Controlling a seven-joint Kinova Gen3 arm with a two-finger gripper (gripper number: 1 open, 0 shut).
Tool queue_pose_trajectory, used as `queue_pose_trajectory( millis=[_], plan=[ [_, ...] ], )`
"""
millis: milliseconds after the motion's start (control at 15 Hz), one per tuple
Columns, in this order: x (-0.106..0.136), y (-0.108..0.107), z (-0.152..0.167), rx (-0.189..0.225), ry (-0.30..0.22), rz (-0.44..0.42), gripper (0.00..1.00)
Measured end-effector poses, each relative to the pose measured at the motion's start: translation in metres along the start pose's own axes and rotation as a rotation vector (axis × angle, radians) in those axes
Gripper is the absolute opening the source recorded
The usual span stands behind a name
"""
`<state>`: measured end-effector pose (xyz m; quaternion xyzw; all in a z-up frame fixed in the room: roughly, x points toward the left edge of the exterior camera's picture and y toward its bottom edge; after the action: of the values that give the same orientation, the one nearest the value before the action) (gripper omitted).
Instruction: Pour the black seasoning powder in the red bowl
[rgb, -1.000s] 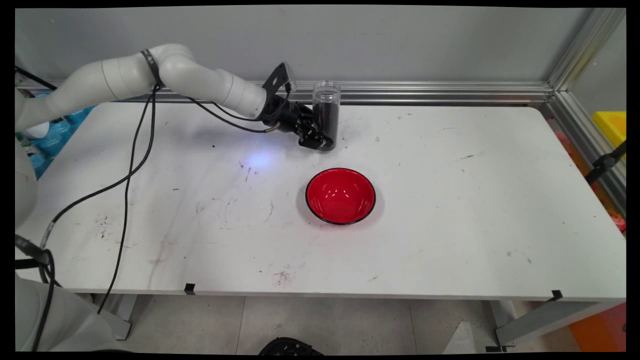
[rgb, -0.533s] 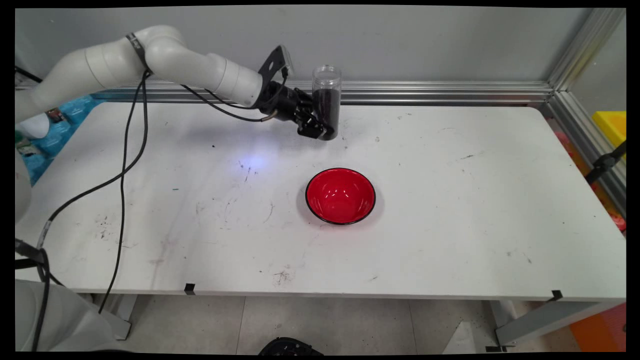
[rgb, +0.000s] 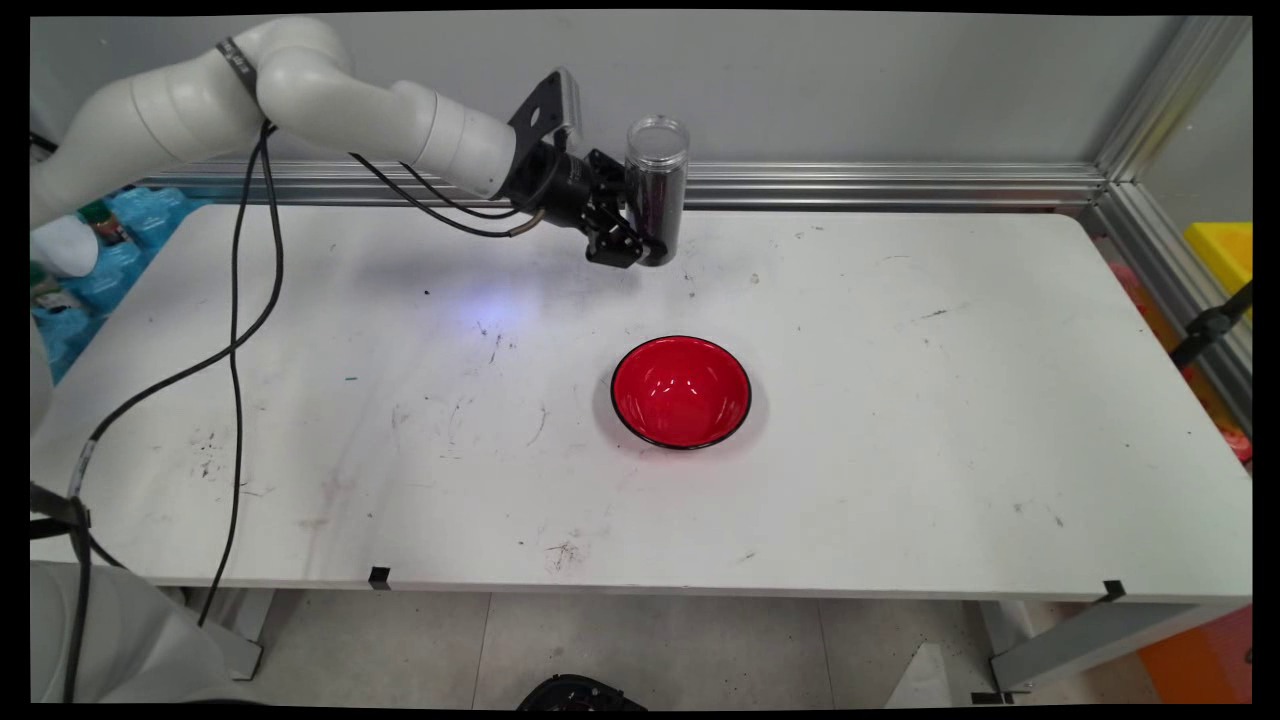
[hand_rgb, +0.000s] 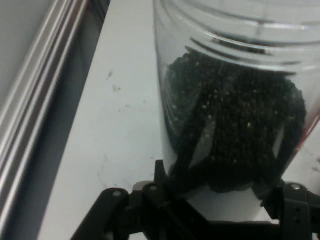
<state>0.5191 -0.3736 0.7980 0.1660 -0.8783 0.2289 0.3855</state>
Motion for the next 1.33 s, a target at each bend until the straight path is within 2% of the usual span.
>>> queue_pose_trajectory(
  millis=[467,1133,1333],
  plan=[
    [0.015,0.018,-0.008,0.001,0.004,0.167,0.0],
    [0.02,0.03,0.0,0.053,-0.003,0.486,0.0],
    [0.018,0.034,0.004,0.064,-0.006,0.558,0.0]
  ],
)
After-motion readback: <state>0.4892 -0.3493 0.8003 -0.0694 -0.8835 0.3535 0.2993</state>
